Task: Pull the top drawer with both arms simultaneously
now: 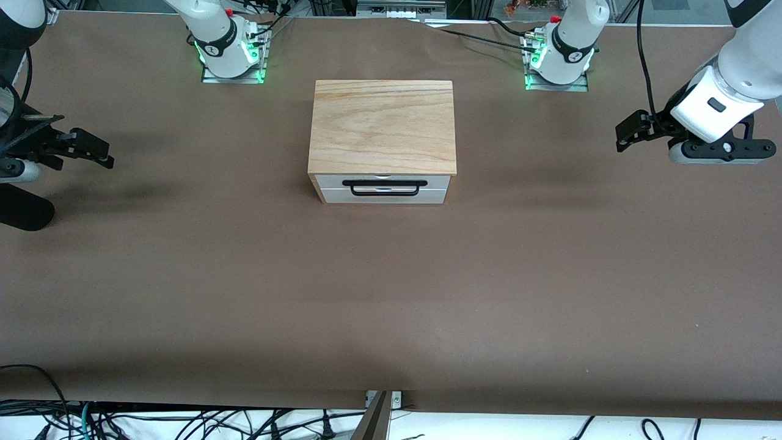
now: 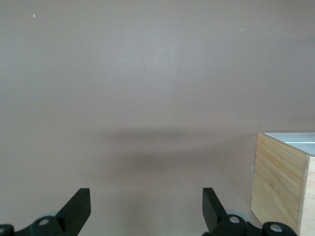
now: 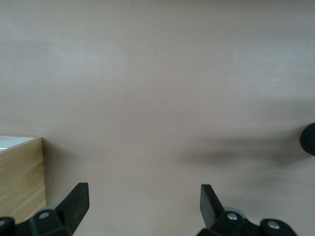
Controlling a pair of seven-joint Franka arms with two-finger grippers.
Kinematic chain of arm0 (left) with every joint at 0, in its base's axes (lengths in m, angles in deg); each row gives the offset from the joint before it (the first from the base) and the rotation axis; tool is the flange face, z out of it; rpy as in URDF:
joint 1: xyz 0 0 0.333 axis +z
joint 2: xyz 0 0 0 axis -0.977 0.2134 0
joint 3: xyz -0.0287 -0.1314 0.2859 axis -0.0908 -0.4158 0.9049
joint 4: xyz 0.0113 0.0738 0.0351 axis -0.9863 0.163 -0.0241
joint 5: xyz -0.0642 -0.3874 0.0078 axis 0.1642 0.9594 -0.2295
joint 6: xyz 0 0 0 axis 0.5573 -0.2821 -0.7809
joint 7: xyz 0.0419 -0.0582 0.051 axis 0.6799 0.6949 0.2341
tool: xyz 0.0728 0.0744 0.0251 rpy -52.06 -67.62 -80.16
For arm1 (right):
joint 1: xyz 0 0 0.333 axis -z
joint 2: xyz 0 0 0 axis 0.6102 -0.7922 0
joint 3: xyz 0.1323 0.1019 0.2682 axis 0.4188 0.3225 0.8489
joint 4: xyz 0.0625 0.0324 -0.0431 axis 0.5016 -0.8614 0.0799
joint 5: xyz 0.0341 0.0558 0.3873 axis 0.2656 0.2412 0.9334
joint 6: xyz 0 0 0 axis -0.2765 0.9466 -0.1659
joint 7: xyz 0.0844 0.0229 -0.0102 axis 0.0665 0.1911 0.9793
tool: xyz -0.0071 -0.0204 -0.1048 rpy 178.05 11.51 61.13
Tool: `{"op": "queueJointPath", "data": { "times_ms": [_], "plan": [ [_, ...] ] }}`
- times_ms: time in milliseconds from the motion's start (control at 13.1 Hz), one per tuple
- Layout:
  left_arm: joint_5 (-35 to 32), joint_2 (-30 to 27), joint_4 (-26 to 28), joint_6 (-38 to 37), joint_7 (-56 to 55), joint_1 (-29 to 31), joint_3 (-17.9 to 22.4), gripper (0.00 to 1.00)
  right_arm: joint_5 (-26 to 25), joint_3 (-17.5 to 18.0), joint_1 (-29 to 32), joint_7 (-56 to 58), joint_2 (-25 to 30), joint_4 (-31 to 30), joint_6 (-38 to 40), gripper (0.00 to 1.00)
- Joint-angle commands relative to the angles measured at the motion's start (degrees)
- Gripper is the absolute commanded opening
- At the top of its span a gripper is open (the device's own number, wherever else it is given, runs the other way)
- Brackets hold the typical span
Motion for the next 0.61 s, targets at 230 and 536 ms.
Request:
{"op": "queueJointPath", "data": {
  "times_ms": [230, 536],
  "plan": [
    [-0.5, 0.0, 0.4, -0.4, -0.6, -0.4, 0.1, 1.0, -0.1, 0.1, -0.3, 0.0, -0.1, 0.8, 0.9, 1.0],
    [-0.4, 0.7, 0.5, -0.7, -0.7, -0.4, 0.1, 1.0, 0.0, 0.1, -0.3, 0.1, -0.2, 0.8, 1.1, 1.0]
  ]
}}
